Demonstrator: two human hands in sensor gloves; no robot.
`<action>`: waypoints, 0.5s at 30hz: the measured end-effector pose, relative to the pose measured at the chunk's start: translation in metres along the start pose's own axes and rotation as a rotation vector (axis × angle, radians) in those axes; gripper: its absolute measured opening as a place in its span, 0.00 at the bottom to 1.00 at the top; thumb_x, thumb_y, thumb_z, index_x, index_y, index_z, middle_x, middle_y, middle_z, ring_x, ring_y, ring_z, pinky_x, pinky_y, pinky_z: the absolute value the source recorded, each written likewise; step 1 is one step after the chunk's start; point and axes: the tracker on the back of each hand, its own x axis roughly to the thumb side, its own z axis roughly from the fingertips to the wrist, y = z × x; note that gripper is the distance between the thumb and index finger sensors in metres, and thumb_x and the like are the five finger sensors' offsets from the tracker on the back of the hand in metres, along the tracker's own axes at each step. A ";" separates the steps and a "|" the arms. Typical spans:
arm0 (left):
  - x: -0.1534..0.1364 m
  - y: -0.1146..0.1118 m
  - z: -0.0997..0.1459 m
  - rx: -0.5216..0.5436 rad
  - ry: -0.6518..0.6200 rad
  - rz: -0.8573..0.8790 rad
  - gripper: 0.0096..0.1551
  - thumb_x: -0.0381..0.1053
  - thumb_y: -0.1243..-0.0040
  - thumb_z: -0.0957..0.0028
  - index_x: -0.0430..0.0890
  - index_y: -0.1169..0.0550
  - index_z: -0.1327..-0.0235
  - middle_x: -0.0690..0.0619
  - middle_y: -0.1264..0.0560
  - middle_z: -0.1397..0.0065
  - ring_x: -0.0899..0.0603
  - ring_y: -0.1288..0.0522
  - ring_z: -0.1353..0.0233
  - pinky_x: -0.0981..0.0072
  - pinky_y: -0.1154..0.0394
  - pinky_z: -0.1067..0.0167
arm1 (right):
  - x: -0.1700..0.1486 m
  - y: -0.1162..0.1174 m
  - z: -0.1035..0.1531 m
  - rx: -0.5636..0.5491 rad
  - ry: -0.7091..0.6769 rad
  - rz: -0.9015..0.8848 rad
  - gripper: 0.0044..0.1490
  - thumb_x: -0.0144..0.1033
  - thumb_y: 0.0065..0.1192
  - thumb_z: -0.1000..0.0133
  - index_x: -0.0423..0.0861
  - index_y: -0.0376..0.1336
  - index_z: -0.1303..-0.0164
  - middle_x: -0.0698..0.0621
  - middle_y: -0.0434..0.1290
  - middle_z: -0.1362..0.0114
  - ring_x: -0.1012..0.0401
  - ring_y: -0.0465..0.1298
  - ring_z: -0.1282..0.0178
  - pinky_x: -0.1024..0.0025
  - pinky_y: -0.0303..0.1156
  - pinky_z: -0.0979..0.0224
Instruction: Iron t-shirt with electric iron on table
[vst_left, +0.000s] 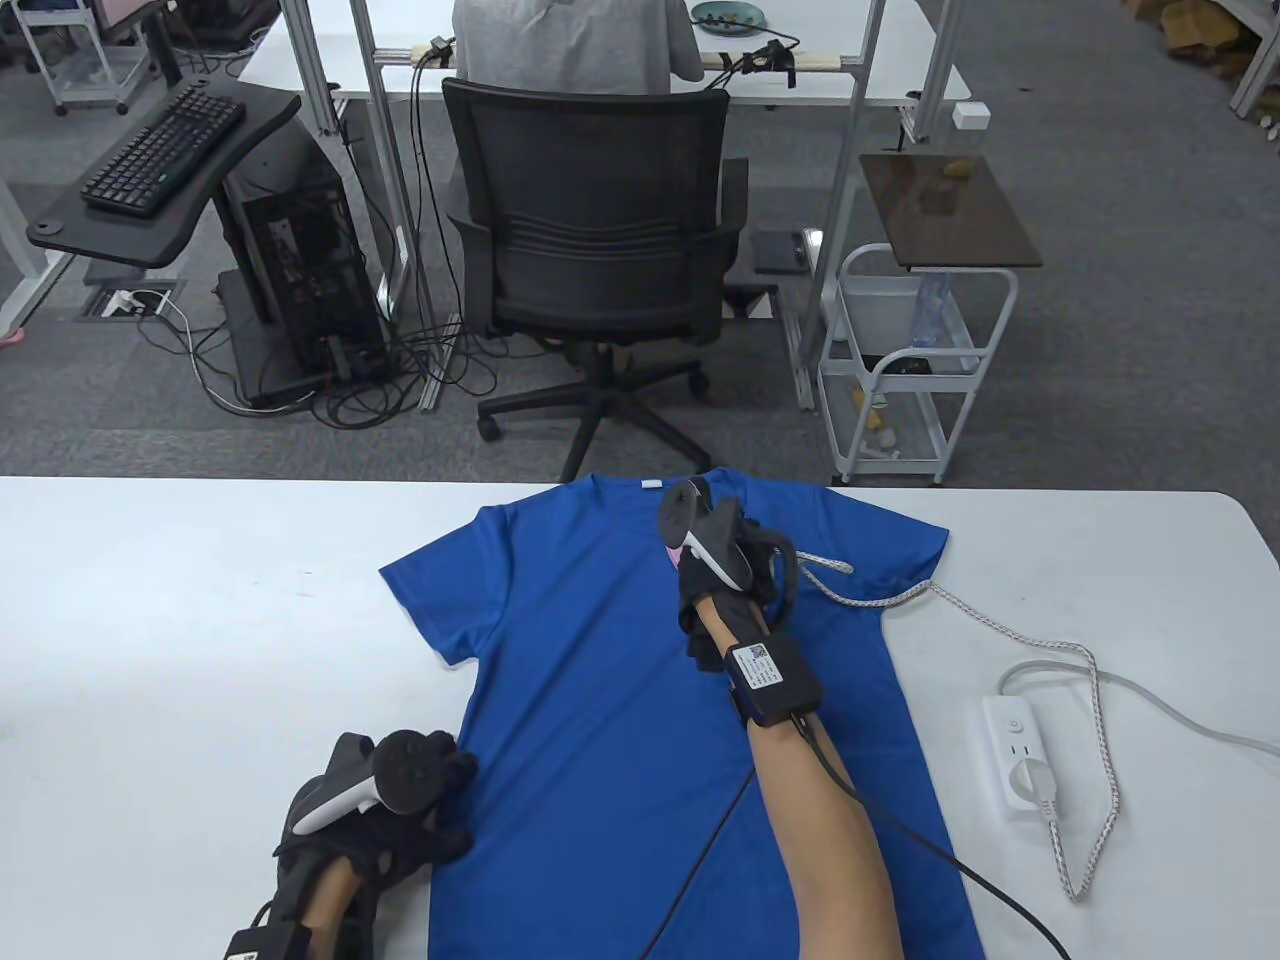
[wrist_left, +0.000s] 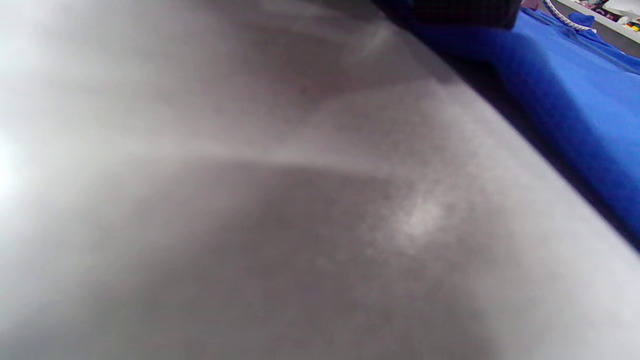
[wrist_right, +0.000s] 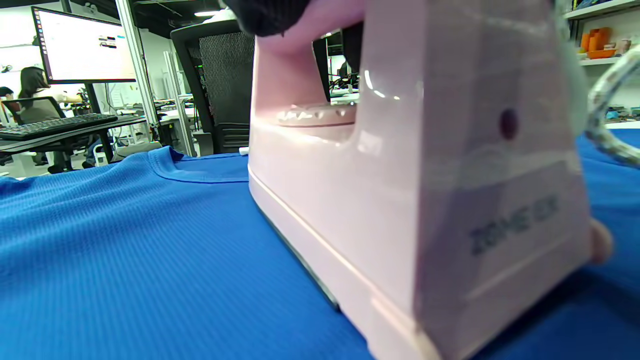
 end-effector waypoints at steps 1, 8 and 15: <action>0.000 0.000 0.000 0.000 0.000 0.000 0.47 0.63 0.44 0.53 0.59 0.51 0.24 0.55 0.61 0.16 0.40 0.64 0.17 0.40 0.60 0.26 | -0.002 0.000 0.002 0.000 -0.002 0.001 0.40 0.35 0.56 0.43 0.55 0.50 0.19 0.34 0.67 0.24 0.41 0.77 0.38 0.45 0.73 0.35; 0.000 0.000 0.000 -0.004 0.001 0.005 0.47 0.63 0.44 0.53 0.59 0.51 0.24 0.55 0.61 0.16 0.40 0.64 0.17 0.40 0.60 0.26 | -0.007 0.000 0.006 0.002 -0.009 0.010 0.40 0.36 0.55 0.43 0.55 0.49 0.19 0.34 0.67 0.24 0.42 0.77 0.37 0.46 0.73 0.35; 0.000 0.000 0.000 -0.009 0.000 0.009 0.47 0.63 0.44 0.53 0.59 0.51 0.24 0.55 0.61 0.16 0.40 0.64 0.17 0.40 0.60 0.26 | -0.011 -0.001 -0.007 0.003 0.058 -0.018 0.40 0.36 0.56 0.43 0.57 0.50 0.19 0.36 0.66 0.24 0.42 0.76 0.37 0.46 0.73 0.34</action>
